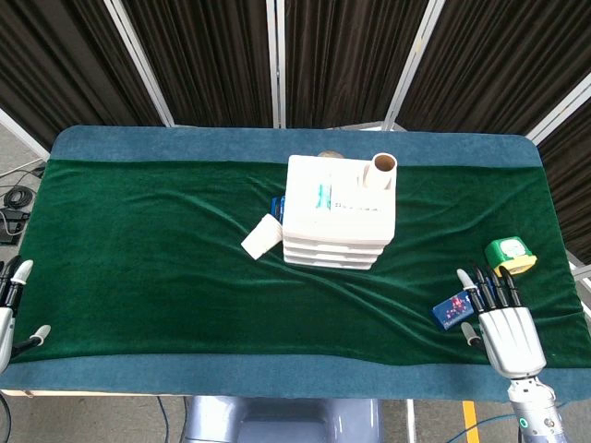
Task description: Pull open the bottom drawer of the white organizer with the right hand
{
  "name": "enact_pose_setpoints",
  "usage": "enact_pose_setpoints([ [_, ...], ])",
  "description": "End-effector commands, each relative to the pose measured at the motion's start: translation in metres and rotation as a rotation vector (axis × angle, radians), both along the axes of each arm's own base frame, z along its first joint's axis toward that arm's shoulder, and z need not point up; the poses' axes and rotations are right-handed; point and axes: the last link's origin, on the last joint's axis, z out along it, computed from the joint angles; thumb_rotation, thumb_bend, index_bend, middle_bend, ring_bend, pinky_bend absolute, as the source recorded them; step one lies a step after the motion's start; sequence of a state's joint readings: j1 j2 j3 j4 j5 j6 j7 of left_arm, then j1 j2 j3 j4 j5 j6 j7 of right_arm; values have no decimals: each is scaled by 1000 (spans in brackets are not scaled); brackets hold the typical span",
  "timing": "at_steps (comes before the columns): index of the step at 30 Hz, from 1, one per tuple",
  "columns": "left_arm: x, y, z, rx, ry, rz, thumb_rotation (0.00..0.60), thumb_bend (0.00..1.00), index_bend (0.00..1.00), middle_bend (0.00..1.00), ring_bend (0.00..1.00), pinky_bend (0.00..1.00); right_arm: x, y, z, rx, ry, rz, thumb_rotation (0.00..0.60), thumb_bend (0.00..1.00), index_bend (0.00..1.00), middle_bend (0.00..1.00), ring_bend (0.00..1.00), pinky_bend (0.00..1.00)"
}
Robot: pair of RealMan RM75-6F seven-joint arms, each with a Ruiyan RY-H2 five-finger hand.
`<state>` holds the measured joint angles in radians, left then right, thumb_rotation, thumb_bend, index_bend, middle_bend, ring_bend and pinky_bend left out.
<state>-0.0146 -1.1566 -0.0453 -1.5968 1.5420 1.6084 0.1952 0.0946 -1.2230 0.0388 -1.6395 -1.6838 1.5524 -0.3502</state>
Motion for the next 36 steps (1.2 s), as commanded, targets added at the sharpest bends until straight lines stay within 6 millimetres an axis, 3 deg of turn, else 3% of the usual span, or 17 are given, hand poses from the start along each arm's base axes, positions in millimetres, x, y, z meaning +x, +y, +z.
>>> enact_pose_setpoints([
  [1, 0, 0, 0, 0, 0, -1, 600, 0, 0, 0, 0, 0, 0, 0, 0, 0, -1, -2, 600, 173, 50, 0, 0, 0],
  [21, 4, -2, 2, 12, -6, -16, 600, 0, 0, 0, 0, 0, 4, 0, -5, 43, -36, 7, 600, 173, 47, 0, 0, 1],
  [22, 4, -3, 2, 13, -5, -16, 600, 0, 0, 0, 0, 0, 5, -1, -5, 40, -51, 16, 600, 173, 52, 9, 15, 36],
  [24, 4, -3, 2, 14, -5, -17, 600, 0, 0, 0, 0, 0, 8, -4, -6, 37, -94, 36, 600, 173, 83, 126, 172, 234],
  [26, 4, -3, 2, 15, -5, -18, 600, 0, 0, 0, 0, 0, 10, -10, -12, 60, -193, 31, 600, 173, 131, 404, 490, 519],
  [28, 5, -3, 2, 17, -5, -19, 600, 0, 0, 0, 0, 0, 11, -14, -18, 97, -270, 9, 600, 173, 152, 595, 682, 646],
  [31, 4, -3, 2, 16, -4, -19, 600, 0, 0, 0, 0, 0, 20, -22, -38, 200, -414, -36, 600, 219, 177, 785, 853, 774],
  [36, 5, -3, 1, 13, -4, -21, 600, 0, 0, 0, 0, 0, 38, -31, -68, 348, -639, -147, 600, 537, 182, 944, 988, 899],
])
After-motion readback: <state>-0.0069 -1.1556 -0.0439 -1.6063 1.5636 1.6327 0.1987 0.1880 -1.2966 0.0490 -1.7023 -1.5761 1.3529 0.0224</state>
